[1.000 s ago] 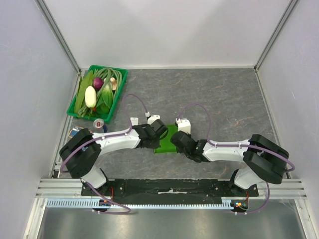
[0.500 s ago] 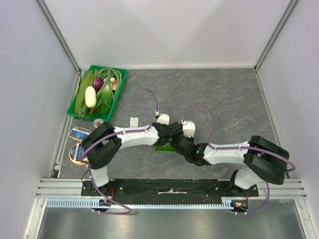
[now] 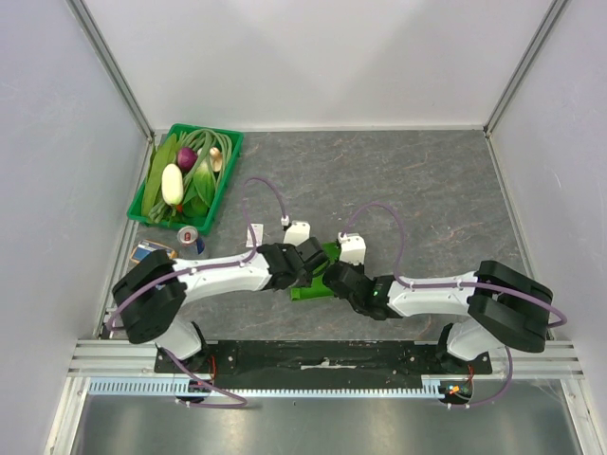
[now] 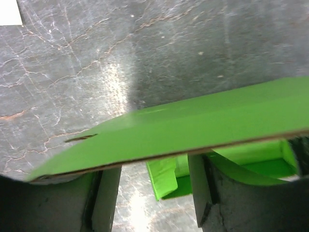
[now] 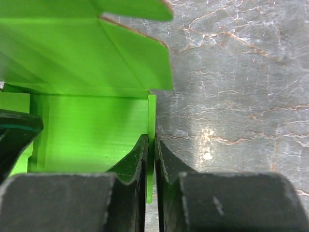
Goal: Fold the paper box
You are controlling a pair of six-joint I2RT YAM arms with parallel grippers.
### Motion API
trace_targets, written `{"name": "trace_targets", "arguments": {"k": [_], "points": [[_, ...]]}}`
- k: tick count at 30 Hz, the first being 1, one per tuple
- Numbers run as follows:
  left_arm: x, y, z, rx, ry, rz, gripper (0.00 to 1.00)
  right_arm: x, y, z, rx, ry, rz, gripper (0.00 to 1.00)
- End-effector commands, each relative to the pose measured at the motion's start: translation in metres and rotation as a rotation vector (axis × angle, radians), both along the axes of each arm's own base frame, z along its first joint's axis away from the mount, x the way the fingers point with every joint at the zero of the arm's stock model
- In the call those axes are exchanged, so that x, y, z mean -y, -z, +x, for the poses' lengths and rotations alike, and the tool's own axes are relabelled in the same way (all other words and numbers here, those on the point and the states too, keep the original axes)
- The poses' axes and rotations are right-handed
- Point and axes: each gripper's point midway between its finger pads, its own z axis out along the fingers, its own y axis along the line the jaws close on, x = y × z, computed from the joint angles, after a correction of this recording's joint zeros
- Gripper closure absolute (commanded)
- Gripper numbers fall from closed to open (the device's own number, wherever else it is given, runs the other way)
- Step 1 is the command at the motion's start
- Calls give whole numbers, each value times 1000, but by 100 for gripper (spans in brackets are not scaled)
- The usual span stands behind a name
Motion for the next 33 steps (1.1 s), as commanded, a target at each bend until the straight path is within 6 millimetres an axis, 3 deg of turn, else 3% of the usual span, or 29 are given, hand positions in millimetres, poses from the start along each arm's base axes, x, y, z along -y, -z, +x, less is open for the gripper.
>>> {"name": "trace_targets", "arguments": {"k": [1, 5, 8, 12, 15, 20, 26, 33], "points": [[22, -40, 5, 63, 54, -176, 36, -7, -21, 6, 36, -23, 26, 81], [14, -48, 4, 63, 40, -209, 35, -8, -34, 7, 61, -32, 44, 61], [7, -43, -3, 11, 50, -214, 43, -5, -33, 4, 43, -47, 31, 56], [5, -26, -34, -135, 48, -273, 57, -6, -31, 1, 29, -55, 39, 55], [-5, -18, -45, -156, -36, -321, 64, -5, -28, 0, 30, -55, 40, 57], [3, -27, -39, -99, -102, -495, 66, -4, -22, -1, 20, -64, 26, 61], [-1, -32, -35, -54, -138, -596, 60, -5, -23, -2, 18, -73, 28, 63], [-9, -21, -27, -70, -175, -668, 68, -10, -26, 0, 31, -75, 56, 64]]}}
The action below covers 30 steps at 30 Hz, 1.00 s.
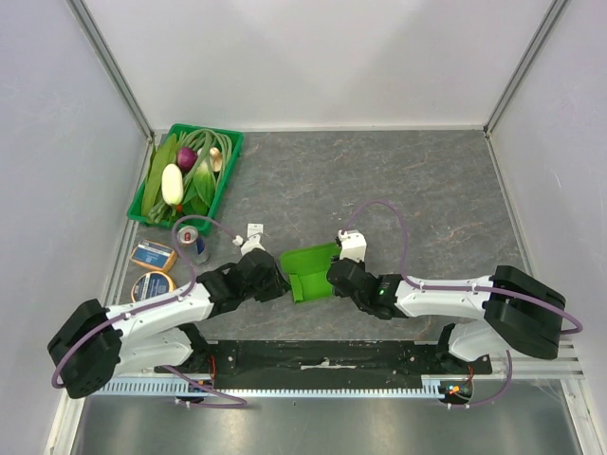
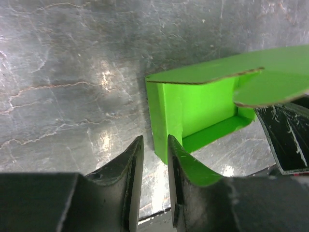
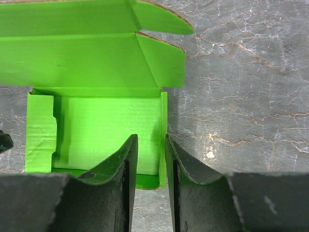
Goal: Fold the paper box
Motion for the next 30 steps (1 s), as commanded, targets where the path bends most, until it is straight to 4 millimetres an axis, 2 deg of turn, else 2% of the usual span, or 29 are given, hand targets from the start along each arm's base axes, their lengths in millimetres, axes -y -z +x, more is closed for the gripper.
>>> {"name": "trace_targets", "arguments": {"k": [1, 8, 21, 24, 28, 30], "points": [[12, -11, 13, 28, -33, -131, 68, -6, -9, 4, 25, -1, 39, 64], [19, -7, 14, 26, -13, -170, 68, -7, -10, 4, 28, -6, 40, 66], [13, 15, 8, -39, -20, -100, 73, -11, -10, 5, 25, -10, 42, 68], [14, 13, 11, -28, -18, -101, 74, -11, -9, 5, 23, -12, 39, 68], [16, 19, 11, -47, 2, -68, 79, -13, -3, 5, 13, -18, 32, 69], [20, 19, 13, -51, 15, -53, 85, -15, 0, 4, 5, -23, 27, 71]]}}
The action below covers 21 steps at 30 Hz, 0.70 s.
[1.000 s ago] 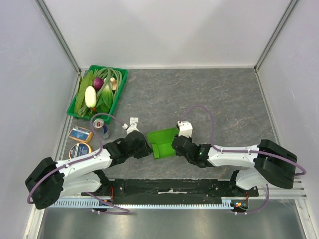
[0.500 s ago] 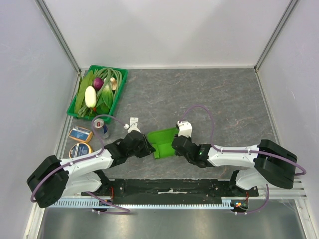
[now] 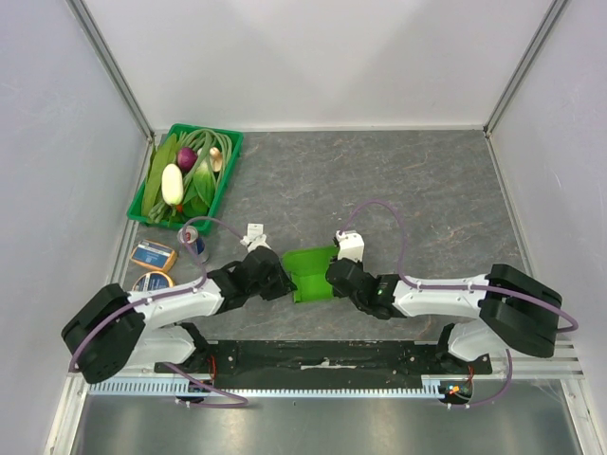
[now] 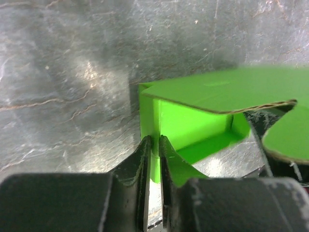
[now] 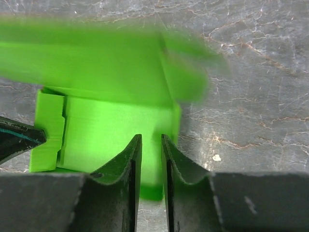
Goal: Fold the paper box
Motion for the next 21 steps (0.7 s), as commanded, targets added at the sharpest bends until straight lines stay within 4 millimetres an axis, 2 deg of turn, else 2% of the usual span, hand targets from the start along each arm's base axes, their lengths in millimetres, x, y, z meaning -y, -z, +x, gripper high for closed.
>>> {"name": "trace_targets", "arguments": {"k": [1, 5, 6, 7, 8, 10, 11, 12, 14, 15, 17, 20, 21], "points": [[3, 5, 4, -31, 14, 55, 87, -11, -1, 5, 7, -9, 19, 73], [-7, 18, 8, -78, -2, 216, 98, -14, 7, 5, -4, -10, 9, 78], [-10, 21, 7, -90, -4, 261, 98, -13, 11, 4, -12, -9, 1, 81], [-25, 30, -3, -144, -8, 354, 98, -14, 12, 5, -16, -2, 9, 82], [-24, 32, 4, -137, -16, 426, 98, -16, 13, 4, -19, -2, 9, 84], [-31, 40, 1, -172, -10, 532, 98, -16, 19, 4, -28, 1, -4, 91], [-32, 36, 3, -153, -5, 599, 98, -17, 20, 4, -30, 5, -4, 92], [-39, 48, -1, -184, 1, 674, 98, -16, 21, 4, -30, 6, -9, 93], [-44, 49, 1, -175, 7, 778, 98, -15, 22, 3, -32, 4, -12, 94], [-48, 56, 0, -182, 14, 832, 98, -15, 19, 3, -28, 6, -4, 94], [-47, 58, 3, -159, 35, 884, 98, -9, 18, 2, -22, 21, 1, 94], [-51, 67, 4, -156, 76, 945, 98, 1, 9, 1, -6, 43, 20, 89], [-54, 68, 3, -157, 85, 966, 98, 4, -1, 0, 6, 54, 41, 87]]}}
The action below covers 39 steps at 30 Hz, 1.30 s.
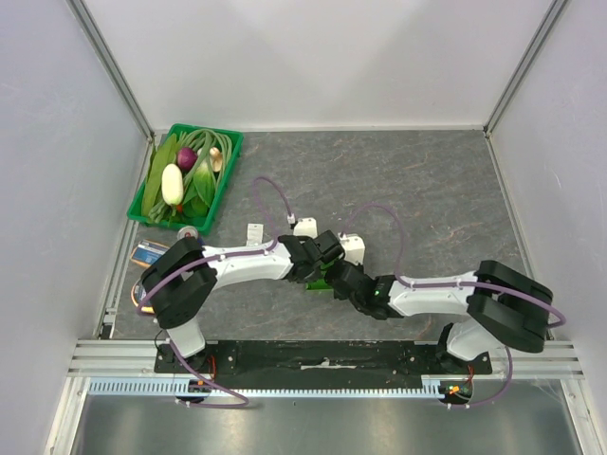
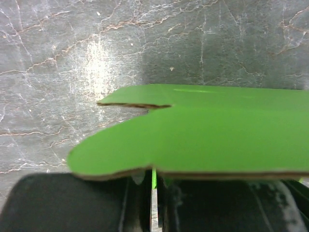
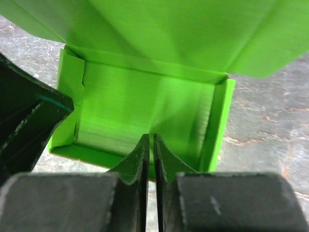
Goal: Fold the paper box
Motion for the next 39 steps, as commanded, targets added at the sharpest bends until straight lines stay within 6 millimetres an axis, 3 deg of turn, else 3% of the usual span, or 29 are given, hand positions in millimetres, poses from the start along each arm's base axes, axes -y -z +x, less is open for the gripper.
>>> {"name": "trace_targets", "arguments": {"k": [1, 5, 8, 14, 18, 20, 25, 29, 31, 36, 39], "points": [[-88, 55, -33, -140, 45, 425, 98, 9, -28, -1, 55, 31, 62, 84], [-86, 48, -30, -109, 60, 417, 98, 30, -40, -4, 89, 37, 51, 63], [-76, 41, -28, -94, 73, 361, 98, 45, -38, -1, 76, 42, 44, 56], [-66, 31, -24, -67, 102, 307, 98, 54, -44, 14, 102, 59, 32, 53], [-66, 32, -25, -72, 103, 303, 98, 58, -30, 21, 69, 70, -10, 53], [-67, 33, -27, -73, 105, 303, 98, 51, -29, 24, 81, 38, -8, 54], [-64, 30, -24, -60, 107, 306, 98, 44, -21, 34, 90, 29, -65, 66], [-73, 29, -20, -60, 70, 403, 98, 30, -12, 31, 79, 8, -87, 93], [-85, 31, -21, -80, 54, 527, 98, 27, -11, 30, 64, 42, -68, 100], [-94, 51, -29, -117, 34, 583, 98, 26, -8, 23, 49, 89, -21, 100], [-80, 61, -32, -134, 73, 501, 98, 26, -6, 21, 43, 84, -6, 100]]}}
